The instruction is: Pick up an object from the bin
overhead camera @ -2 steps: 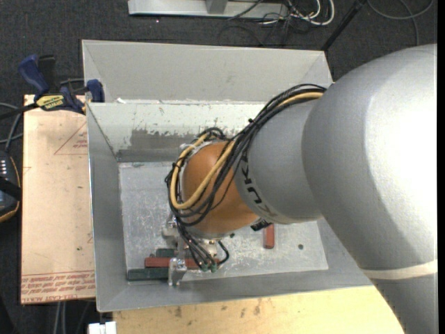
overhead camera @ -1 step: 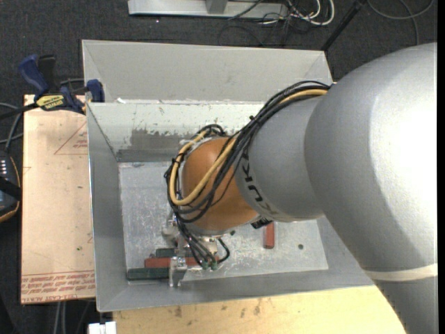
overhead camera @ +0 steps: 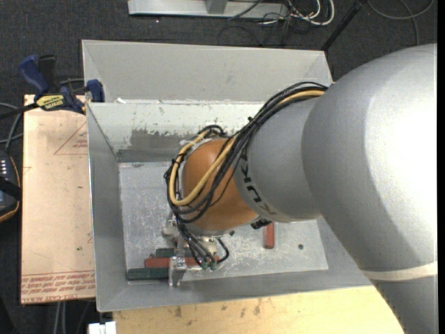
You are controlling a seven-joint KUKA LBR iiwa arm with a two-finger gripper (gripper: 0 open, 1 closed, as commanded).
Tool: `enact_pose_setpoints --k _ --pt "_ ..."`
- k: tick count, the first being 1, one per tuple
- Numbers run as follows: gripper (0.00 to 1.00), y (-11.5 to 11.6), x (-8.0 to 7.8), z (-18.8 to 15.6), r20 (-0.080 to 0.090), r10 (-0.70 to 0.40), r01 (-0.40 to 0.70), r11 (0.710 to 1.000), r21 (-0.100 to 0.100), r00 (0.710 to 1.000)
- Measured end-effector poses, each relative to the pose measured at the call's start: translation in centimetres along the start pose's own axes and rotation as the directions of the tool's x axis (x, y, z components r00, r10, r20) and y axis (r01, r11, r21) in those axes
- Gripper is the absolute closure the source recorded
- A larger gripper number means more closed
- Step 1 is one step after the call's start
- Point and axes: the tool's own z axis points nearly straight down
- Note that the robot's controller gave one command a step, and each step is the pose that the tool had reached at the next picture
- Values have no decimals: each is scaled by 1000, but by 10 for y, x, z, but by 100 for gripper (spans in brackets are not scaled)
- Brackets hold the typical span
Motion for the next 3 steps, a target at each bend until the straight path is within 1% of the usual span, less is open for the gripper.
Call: enact_pose_setpoints --k 1,2,3 --pt "0 -3 -2 3 3 -4 4 1000 -5 1000" --pt "100 -9 1 2 -4 63 -63 998 -7 998" --pt "100 -9 1 2 -4 64 -64 998 -7 998"
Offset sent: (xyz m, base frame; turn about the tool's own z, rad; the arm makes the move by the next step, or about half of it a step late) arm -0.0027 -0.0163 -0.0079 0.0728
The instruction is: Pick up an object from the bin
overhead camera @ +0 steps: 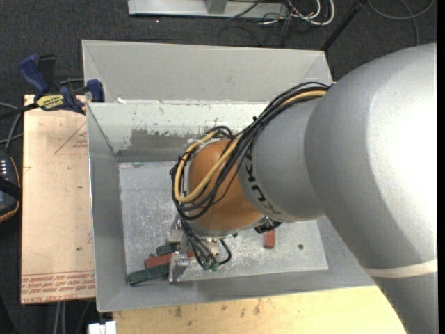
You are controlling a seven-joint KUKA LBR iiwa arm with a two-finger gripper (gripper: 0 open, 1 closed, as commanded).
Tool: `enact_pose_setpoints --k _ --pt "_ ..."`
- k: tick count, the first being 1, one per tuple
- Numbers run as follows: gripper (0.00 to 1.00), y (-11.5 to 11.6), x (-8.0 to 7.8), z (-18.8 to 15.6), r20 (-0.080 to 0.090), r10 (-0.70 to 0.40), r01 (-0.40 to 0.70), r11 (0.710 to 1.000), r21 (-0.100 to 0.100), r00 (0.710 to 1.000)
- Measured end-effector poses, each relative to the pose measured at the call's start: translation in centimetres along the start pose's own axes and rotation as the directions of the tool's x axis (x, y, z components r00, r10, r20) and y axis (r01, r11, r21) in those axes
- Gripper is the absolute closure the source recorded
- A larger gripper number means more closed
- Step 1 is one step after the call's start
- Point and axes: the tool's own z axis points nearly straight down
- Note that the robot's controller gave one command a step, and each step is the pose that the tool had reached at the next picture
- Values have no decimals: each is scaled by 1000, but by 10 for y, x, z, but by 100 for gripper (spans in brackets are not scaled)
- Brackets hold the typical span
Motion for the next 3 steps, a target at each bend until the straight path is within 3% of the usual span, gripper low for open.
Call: enact_pose_setpoints --k 3 --pt "100 -1 1 -11 -6 -1 1 1000 10 1000"
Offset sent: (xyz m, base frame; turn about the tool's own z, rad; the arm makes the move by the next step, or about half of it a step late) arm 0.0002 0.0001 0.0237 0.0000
